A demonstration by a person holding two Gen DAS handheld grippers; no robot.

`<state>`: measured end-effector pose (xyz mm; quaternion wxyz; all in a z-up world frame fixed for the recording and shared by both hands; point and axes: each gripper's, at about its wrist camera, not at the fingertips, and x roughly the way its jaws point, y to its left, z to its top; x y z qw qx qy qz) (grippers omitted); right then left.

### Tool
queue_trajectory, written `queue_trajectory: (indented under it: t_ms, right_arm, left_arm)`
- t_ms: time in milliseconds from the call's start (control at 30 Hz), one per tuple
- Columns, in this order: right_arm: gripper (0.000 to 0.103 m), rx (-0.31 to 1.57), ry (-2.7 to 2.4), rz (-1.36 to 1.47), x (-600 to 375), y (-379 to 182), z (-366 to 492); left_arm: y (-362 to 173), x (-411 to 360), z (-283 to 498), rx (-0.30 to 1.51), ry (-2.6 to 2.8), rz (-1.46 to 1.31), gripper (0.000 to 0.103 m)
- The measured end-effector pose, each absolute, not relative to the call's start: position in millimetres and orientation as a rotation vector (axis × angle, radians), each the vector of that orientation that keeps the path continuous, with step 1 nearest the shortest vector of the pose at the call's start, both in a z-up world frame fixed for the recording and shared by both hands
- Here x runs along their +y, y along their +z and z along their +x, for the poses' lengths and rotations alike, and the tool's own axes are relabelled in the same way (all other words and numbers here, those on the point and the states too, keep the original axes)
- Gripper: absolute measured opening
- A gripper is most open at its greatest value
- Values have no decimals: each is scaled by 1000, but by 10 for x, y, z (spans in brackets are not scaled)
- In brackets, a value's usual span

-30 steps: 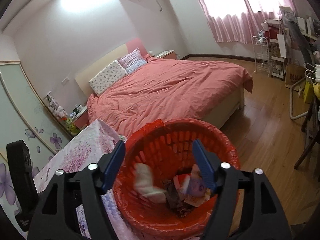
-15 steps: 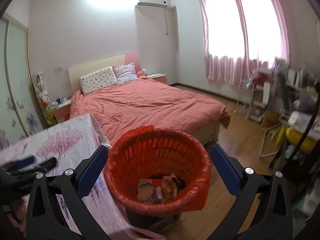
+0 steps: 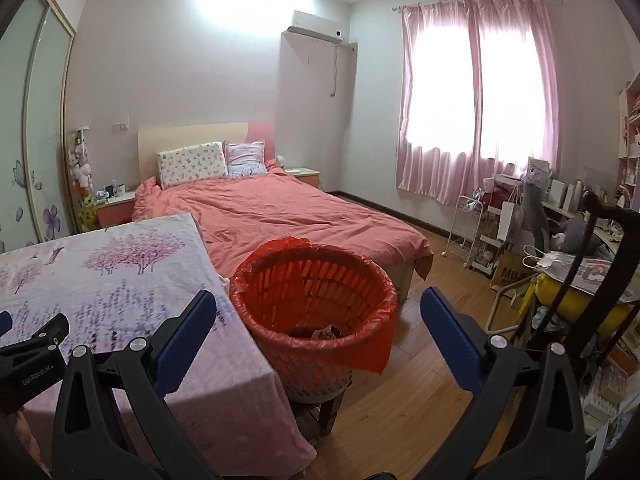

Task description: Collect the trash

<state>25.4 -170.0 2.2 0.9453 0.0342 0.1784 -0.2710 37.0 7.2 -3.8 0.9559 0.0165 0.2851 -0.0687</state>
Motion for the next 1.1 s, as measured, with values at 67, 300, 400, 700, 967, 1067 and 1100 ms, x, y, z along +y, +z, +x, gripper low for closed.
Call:
queue_trajectory:
  t_ms: [67, 300, 400, 700, 967, 1067, 1100]
  right_arm:
    - [101, 366, -546, 75, -1676, 8, 238]
    - [101, 408, -579, 102, -1694, -14, 153]
    - [101, 439, -571, 126, -1694, -34, 138]
    - [101, 489, -573, 135, -1657, -177, 72]
    - [101, 505, -564, 148, -1693, -214, 45]
    - [101, 511, -558, 149, -1695, -220, 47]
    - [101, 513, -557, 149, -1695, -223, 45]
  left_arm:
    - [-14, 101, 236, 547, -124, 35, 99]
    - [51, 124, -54, 511, -124, 20, 99]
    - [81, 134, -104, 503, -122, 15, 99]
    - [51, 137, -149, 520, -121, 3, 99]
    - [30, 111, -168, 528, -123, 3, 99]
    - [23, 110, -167, 534, -123, 0, 99]
    - [14, 106, -168, 538, -123, -1, 99]
